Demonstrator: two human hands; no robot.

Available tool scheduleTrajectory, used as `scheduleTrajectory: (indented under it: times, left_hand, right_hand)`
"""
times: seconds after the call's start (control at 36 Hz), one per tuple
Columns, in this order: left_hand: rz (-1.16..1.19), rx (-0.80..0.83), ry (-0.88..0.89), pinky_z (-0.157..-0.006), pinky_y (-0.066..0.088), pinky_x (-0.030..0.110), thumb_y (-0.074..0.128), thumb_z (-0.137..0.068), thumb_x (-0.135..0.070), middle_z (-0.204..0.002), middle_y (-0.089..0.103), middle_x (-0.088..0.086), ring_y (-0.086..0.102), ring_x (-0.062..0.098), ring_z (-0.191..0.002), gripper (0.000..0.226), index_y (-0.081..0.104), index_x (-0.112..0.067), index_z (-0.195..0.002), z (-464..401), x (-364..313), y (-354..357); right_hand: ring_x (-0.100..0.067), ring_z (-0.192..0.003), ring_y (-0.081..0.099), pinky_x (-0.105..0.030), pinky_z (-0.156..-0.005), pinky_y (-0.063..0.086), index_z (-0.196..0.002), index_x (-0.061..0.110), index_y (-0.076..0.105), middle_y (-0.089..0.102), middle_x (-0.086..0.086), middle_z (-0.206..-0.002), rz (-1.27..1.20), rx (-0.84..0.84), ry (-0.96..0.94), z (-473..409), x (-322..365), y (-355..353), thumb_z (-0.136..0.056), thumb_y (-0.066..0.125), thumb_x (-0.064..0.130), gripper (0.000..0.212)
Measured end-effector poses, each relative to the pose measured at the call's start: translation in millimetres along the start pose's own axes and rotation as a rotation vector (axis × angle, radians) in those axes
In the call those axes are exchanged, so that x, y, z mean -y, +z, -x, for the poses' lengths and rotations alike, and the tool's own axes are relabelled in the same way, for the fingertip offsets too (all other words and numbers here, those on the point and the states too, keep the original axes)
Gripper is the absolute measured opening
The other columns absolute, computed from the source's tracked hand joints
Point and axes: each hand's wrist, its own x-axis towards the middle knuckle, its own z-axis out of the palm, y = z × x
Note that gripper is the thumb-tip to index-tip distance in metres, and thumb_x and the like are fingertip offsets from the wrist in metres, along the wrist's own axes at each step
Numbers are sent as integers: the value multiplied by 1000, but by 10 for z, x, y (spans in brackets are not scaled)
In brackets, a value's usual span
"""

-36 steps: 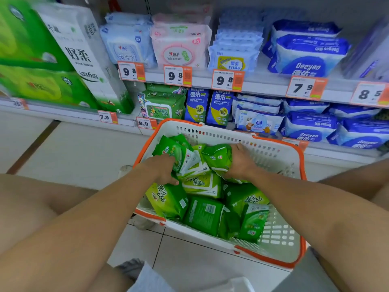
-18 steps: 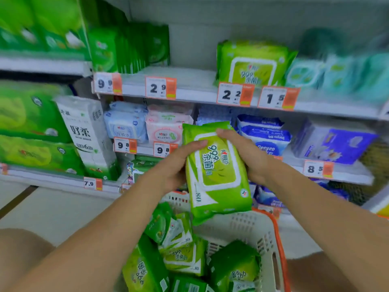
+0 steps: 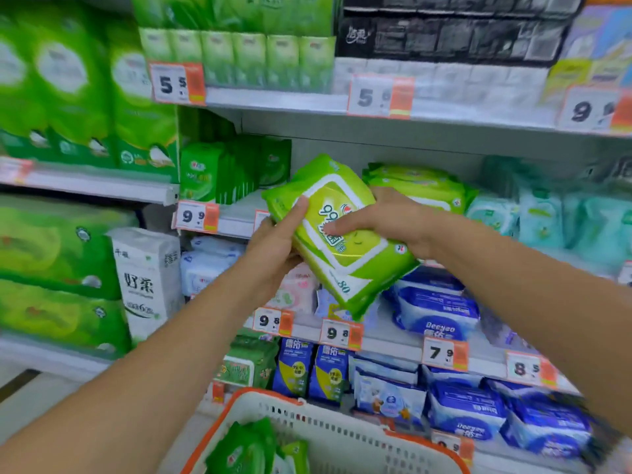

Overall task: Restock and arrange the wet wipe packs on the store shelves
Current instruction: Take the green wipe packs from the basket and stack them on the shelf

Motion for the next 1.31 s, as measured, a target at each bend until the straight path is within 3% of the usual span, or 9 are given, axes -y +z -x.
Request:
scheduleTrajectory:
  times: [0.08,0.19,0.25,0.33,0.47,0.67,0.81,1.14,1.31]
  left_hand:
    - [-155,-115,74,-80,57,34,61,-96,-38,-116,70,2,69,17,-95,35,58,-17,-123,-300,-161,-123]
    - [-462,-161,133,-65,44,26,61,-96,-28,-89,62,-2,57,14,-77,14,56,-24,-83,-701,-256,-278]
    - [-699,-128,203,-71,45,29,65,-93,-29,-101,64,3,60,20,-86,8,60,-26,-98,-903,-206,-424]
    - [-1177,-79,393,-99,44,34,59,-89,-53,-132,60,10,56,28,-120,61,55,-13,-135,-1209,-46,-701]
    - [-1701,82,458,-100,37,36,41,-88,-69,-125,63,2,56,26,-116,61,56,-27,-130,-1556,158,-961]
    - [-1785,99,492,-90,37,34,43,-86,-74,-108,64,-6,59,19,-103,51,59,-32,-109,-1730,43,-1085]
    - [-1739,84,533,-80,31,34,39,-86,-77,-102,63,-9,57,17,-93,46,52,-34,-96,-1788,67,-1234]
    - [-1736,163,487,-95,33,35,31,-85,-78,-111,57,-14,55,12,-105,54,52,-37,-114,-1851,78,-1240]
    - [-1696,148,498,-101,32,38,40,-88,-72,-122,60,-9,54,18,-115,51,53,-36,-123,-1746,85,-1193]
  right_hand:
    - [-16,-84,74,-35,-80,61,-103,19,70,77,4,-93,300,-160,-164,-497,268,-6,-58,95,26,53]
    - [-25,-111,62,-33,-85,50,-136,27,46,65,0,-125,986,-315,-331,-1206,397,-1,-53,88,55,97]
    - [-31,-117,59,-39,-89,51,-147,29,31,60,-6,-132,1213,-317,-367,-1546,376,-32,-55,86,57,111]
    - [-31,-126,53,-37,-97,46,-153,27,26,53,-8,-143,1309,-224,-278,-2008,272,-103,-59,89,52,116]
    - [-28,-132,50,-32,-105,42,-149,21,38,50,-7,-148,1401,-123,-56,-2659,33,-281,-73,86,39,92]
    - [-31,-134,47,-34,-104,43,-155,17,28,44,-11,-152,1481,-216,86,-3310,-208,-518,-83,79,34,90]
    - [-29,-130,52,-33,-101,44,-149,18,41,51,-9,-146,1479,-271,125,-3645,-243,-579,-78,84,31,84]
    - [-30,-119,58,-30,-84,43,-137,17,52,60,-10,-130,1488,-275,145,-4030,-347,-678,-80,77,10,62]
    - [-36,-130,50,-38,-100,44,-143,4,40,47,-19,-144,1410,-391,108,-3617,-263,-250,-94,57,19,54]
